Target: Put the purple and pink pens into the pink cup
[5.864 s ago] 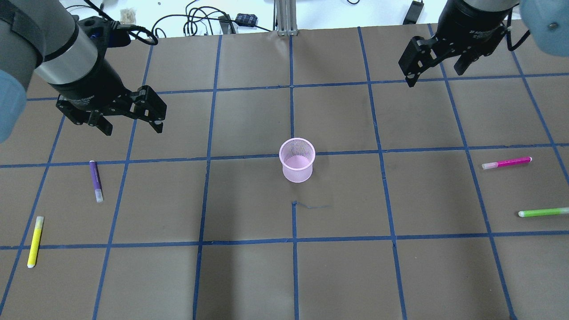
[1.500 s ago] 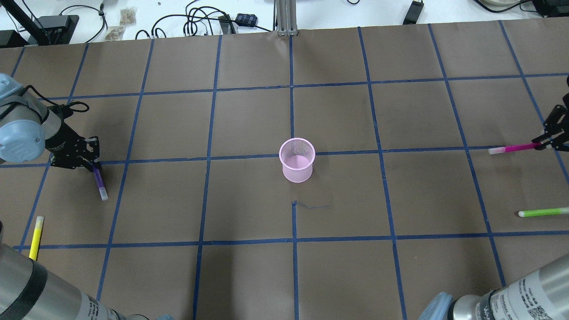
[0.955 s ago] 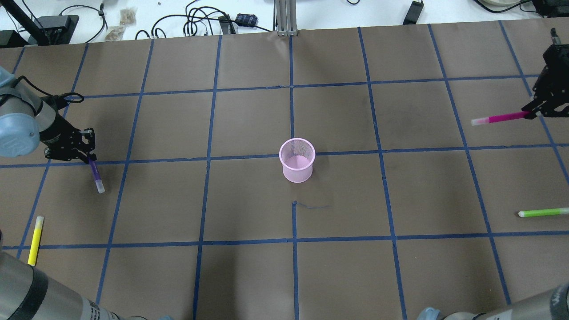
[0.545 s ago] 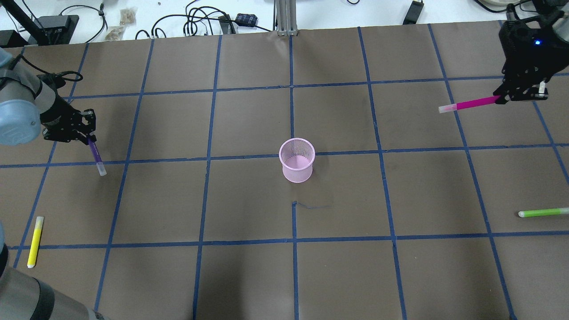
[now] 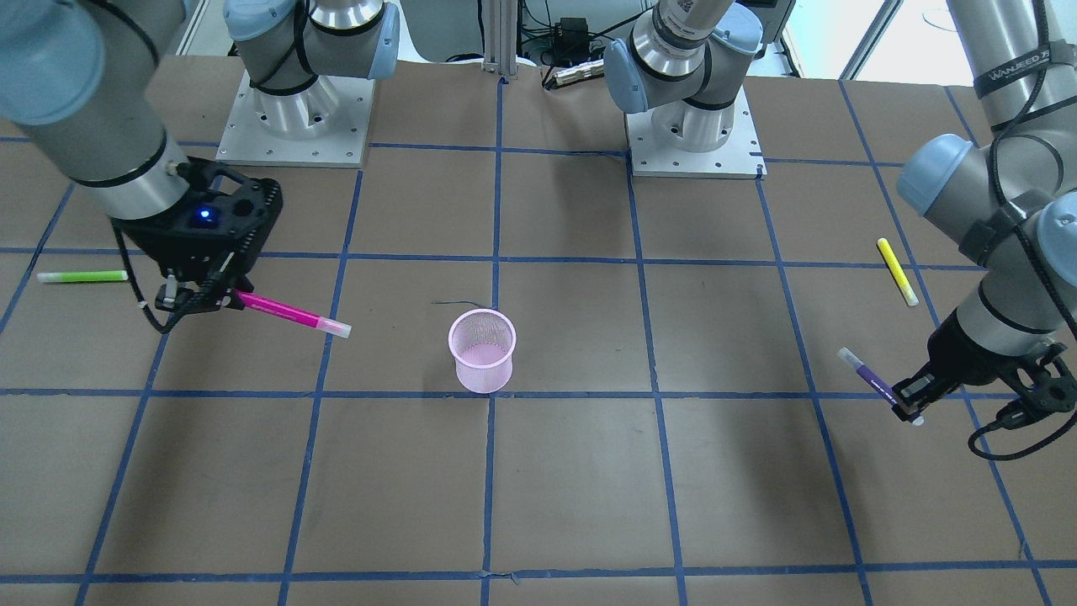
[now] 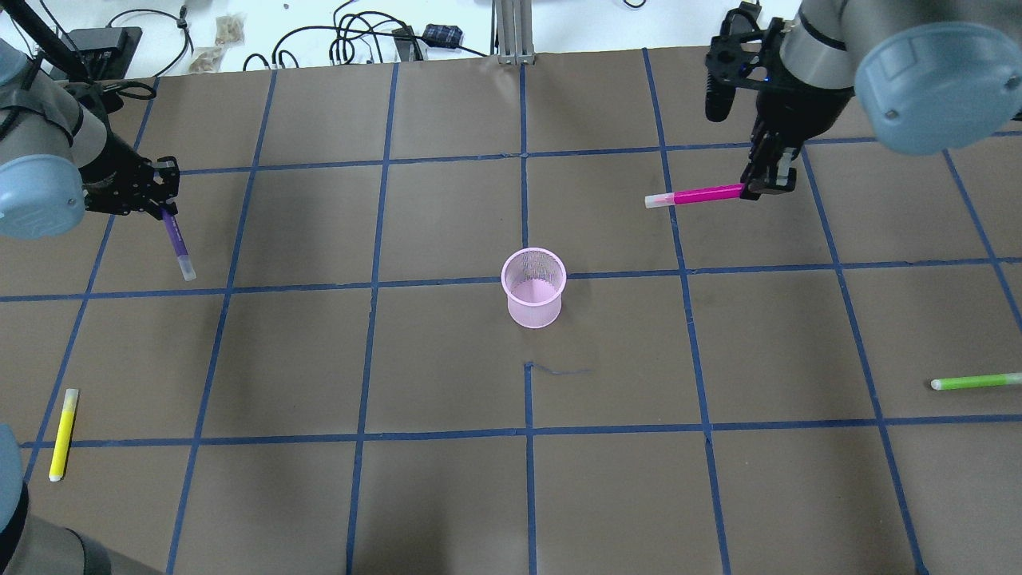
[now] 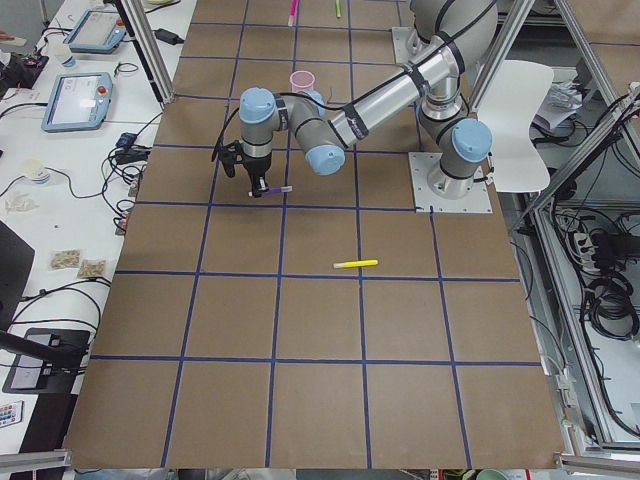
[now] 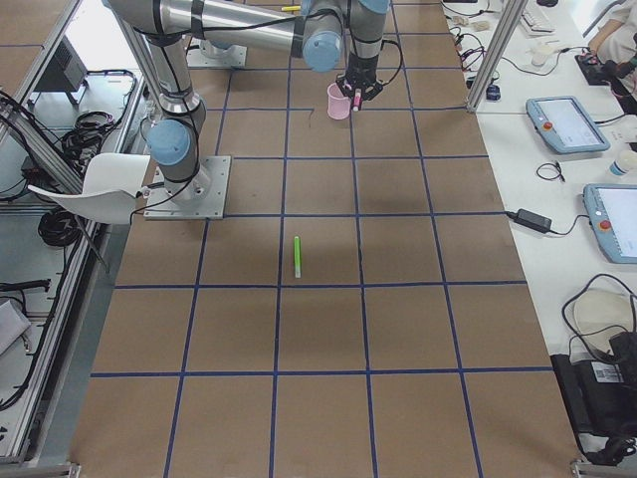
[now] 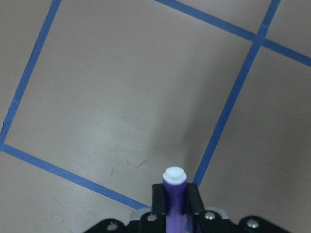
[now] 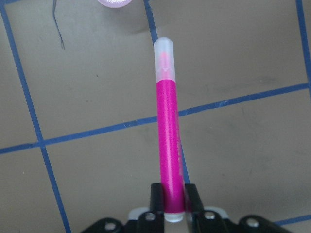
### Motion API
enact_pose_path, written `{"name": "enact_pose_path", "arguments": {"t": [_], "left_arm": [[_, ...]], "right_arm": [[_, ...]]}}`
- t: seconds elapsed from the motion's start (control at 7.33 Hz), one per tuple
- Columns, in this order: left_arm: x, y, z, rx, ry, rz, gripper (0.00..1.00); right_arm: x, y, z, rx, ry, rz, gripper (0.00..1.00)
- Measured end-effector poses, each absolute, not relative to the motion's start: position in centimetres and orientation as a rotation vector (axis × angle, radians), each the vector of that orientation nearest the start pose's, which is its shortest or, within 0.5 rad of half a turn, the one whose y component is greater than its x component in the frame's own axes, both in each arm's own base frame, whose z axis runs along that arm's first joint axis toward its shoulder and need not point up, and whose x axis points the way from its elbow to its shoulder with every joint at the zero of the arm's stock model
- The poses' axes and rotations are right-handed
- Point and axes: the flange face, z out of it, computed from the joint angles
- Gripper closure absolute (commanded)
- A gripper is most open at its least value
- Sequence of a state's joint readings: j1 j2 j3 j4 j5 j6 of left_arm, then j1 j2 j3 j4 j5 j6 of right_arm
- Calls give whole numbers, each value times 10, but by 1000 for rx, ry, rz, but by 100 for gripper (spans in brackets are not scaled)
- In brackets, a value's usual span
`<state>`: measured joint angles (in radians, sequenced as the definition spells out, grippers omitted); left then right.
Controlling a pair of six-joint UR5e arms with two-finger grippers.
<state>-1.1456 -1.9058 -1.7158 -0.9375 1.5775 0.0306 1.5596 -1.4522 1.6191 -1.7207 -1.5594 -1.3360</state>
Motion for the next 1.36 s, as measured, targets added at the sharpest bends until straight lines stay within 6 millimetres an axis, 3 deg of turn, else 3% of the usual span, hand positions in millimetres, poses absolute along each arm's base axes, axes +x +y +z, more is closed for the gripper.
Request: {"name": "enact_pose_path", "arguments": {"t": [0.27,0.55,0.95,1.09,1.23,1.36], "left_arm": [[116,-604,307,-576,3024,-264,100],[99,-607,308,-523,2974,-265,100],[78,-609,307,-506,2949,-261,100],[77,-610,307,-504,2949,-260,100],[77,-610,307,-502,2948,-263,100],[77,-611,307,-501,2945,-272,100]], "right_arm": [[199,-519,408,-1778,2569,33,85],[267,-504,386,-1774,2643,68,85],[324,-487,344,-1991,2715,238,84],[338,-483,334,-2053,2710,268,71],[347,-483,326,-2086,2705,265,21],[352,-485,319,-2097,2703,250,7]]}}
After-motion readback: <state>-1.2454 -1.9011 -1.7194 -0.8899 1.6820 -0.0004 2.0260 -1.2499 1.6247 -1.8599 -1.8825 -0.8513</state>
